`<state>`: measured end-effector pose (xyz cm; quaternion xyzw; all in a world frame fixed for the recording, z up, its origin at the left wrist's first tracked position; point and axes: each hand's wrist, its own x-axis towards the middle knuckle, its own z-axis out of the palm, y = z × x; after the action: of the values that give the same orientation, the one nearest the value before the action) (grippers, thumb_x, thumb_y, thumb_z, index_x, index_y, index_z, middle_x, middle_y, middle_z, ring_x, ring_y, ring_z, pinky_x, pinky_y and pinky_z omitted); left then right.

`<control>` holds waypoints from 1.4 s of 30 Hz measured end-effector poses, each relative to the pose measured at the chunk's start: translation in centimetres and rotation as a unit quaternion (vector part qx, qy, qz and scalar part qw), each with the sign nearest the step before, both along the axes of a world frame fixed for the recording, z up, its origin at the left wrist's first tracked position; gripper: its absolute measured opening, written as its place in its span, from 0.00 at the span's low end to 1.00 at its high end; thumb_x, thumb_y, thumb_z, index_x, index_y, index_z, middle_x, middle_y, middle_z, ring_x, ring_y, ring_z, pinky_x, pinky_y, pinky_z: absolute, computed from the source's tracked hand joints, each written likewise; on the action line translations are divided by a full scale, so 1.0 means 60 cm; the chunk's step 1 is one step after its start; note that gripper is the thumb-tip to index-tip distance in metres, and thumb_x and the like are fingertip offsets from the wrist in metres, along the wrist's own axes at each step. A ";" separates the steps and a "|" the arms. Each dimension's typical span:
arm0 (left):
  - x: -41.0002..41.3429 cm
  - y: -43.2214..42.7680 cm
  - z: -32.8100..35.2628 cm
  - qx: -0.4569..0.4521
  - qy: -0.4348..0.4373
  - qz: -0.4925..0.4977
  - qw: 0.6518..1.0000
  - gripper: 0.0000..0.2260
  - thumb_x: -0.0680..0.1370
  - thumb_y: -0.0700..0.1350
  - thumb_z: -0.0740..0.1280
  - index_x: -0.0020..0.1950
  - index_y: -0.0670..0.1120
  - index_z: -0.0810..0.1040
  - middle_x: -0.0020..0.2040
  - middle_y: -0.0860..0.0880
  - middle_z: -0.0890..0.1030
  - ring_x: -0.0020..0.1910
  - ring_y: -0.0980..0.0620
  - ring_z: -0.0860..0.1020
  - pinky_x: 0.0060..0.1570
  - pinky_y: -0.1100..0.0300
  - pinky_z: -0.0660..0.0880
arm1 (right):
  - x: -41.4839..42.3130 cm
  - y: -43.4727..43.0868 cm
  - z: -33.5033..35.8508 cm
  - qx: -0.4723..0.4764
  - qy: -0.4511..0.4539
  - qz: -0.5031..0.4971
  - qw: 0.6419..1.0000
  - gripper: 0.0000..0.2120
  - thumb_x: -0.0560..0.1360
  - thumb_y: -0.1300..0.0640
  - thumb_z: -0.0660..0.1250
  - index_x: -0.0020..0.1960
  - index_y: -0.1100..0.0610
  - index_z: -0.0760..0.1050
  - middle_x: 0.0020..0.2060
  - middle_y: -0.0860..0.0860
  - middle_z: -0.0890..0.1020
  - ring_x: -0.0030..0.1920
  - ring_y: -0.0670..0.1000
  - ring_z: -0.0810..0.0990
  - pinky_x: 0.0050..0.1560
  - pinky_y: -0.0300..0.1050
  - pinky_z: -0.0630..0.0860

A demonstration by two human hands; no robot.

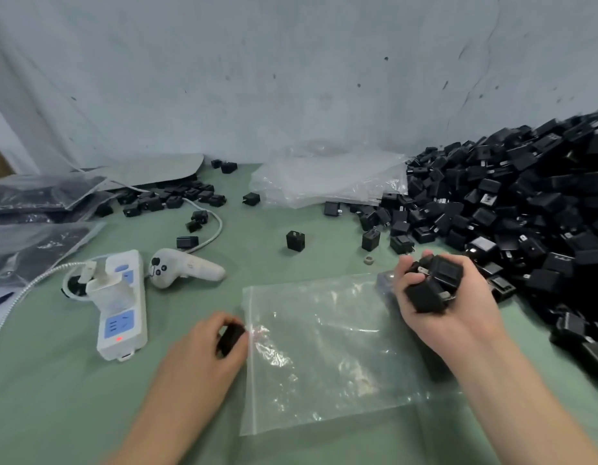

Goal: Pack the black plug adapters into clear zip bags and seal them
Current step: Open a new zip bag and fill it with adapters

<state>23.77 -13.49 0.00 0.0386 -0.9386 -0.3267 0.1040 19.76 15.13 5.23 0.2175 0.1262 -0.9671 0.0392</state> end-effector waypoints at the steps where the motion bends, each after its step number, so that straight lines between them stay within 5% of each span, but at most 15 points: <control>1: -0.004 0.011 0.001 -0.016 0.007 -0.018 1.000 0.06 0.75 0.60 0.68 0.46 0.60 0.76 0.41 0.61 0.78 0.41 0.64 0.75 0.38 0.63 0.70 | -0.002 0.001 -0.005 0.001 -0.003 -0.003 1.000 0.04 0.69 0.60 0.68 0.43 0.58 0.75 0.51 0.55 0.77 0.41 0.51 0.81 0.29 0.36 0.74; 6: -0.019 0.045 -0.004 -0.084 0.005 -0.116 0.990 0.13 0.73 0.65 0.68 0.52 0.62 0.72 0.48 0.62 0.74 0.49 0.58 0.74 0.52 0.59 0.72 | -0.005 0.010 -0.018 0.011 0.004 -0.015 1.000 0.06 0.72 0.58 0.68 0.49 0.56 0.76 0.56 0.53 0.78 0.39 0.51 0.82 0.28 0.36 0.74; 10: -0.017 0.021 -0.011 -0.099 -0.039 -0.209 0.972 0.24 0.70 0.73 0.60 0.63 0.68 0.66 0.58 0.68 0.69 0.59 0.66 0.67 0.63 0.63 0.64 | -0.007 0.013 -0.021 0.006 0.016 -0.008 1.000 0.11 0.66 0.58 0.69 0.49 0.55 0.77 0.54 0.52 0.79 0.40 0.50 0.82 0.28 0.35 0.73; 16: -0.029 0.003 -0.014 -0.116 0.021 -0.225 0.967 0.24 0.73 0.72 0.55 0.61 0.62 0.76 0.53 0.66 0.74 0.54 0.64 0.70 0.59 0.63 0.64 | -0.012 0.006 -0.024 0.023 0.018 0.009 1.000 0.05 0.72 0.56 0.67 0.46 0.56 0.78 0.51 0.53 0.79 0.40 0.49 0.81 0.28 0.35 0.73; 21: -0.061 0.048 -0.008 -0.158 0.057 -0.205 0.964 0.19 0.76 0.66 0.57 0.62 0.61 0.74 0.53 0.65 0.75 0.51 0.60 0.69 0.51 0.64 0.60 | -0.011 0.005 -0.029 0.019 0.026 0.022 0.999 0.05 0.74 0.54 0.66 0.47 0.55 0.78 0.50 0.53 0.80 0.39 0.49 0.81 0.28 0.35 0.73; 24: -0.063 0.050 -0.005 -0.118 0.059 -0.229 0.964 0.12 0.77 0.68 0.57 0.54 0.64 0.70 0.46 0.70 0.71 0.49 0.64 0.68 0.52 0.70 0.64 | -0.012 0.005 -0.028 0.004 0.038 0.018 0.999 0.06 0.72 0.55 0.68 0.48 0.55 0.79 0.51 0.54 0.81 0.40 0.49 0.81 0.28 0.36 0.73; 29: -0.037 0.029 -0.004 -0.072 0.068 -0.215 0.972 0.15 0.78 0.65 0.57 0.60 0.62 0.73 0.52 0.71 0.70 0.57 0.75 0.67 0.57 0.81 0.59 | -0.015 0.016 -0.021 0.002 0.045 0.004 0.999 0.08 0.70 0.56 0.69 0.49 0.56 0.78 0.51 0.54 0.81 0.40 0.50 0.81 0.28 0.36 0.73; 34: -0.025 0.030 0.016 -0.104 0.117 -0.279 0.948 0.10 0.78 0.59 0.62 0.48 0.56 0.80 0.48 0.64 0.76 0.50 0.66 0.74 0.51 0.68 0.69 | -0.014 0.027 -0.023 -0.005 0.032 -0.022 0.999 0.10 0.72 0.56 0.69 0.53 0.55 0.77 0.54 0.53 0.81 0.39 0.51 0.82 0.28 0.37 0.74; 39: -0.027 0.040 0.003 -0.165 0.092 -0.334 0.923 0.14 0.79 0.60 0.59 0.60 0.62 0.80 0.55 0.64 0.77 0.53 0.68 0.68 0.58 0.77 0.60 | -0.015 0.037 -0.027 -0.003 0.029 -0.022 0.999 0.08 0.74 0.55 0.67 0.52 0.55 0.77 0.50 0.55 0.82 0.38 0.52 0.82 0.27 0.37 0.73; 42: -0.045 0.045 -0.005 -0.171 0.045 -0.312 0.934 0.19 0.78 0.65 0.54 0.67 0.66 0.71 0.65 0.67 0.70 0.61 0.63 0.69 0.64 0.72 0.61 | -0.015 0.039 -0.030 0.003 0.028 -0.022 0.999 0.06 0.75 0.55 0.67 0.50 0.56 0.77 0.49 0.56 0.81 0.37 0.52 0.82 0.26 0.38 0.73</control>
<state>21.06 -10.79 -0.31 -0.2889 -0.9396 -0.1784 0.0436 18.87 17.46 3.45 0.1933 0.1250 -0.9731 0.0137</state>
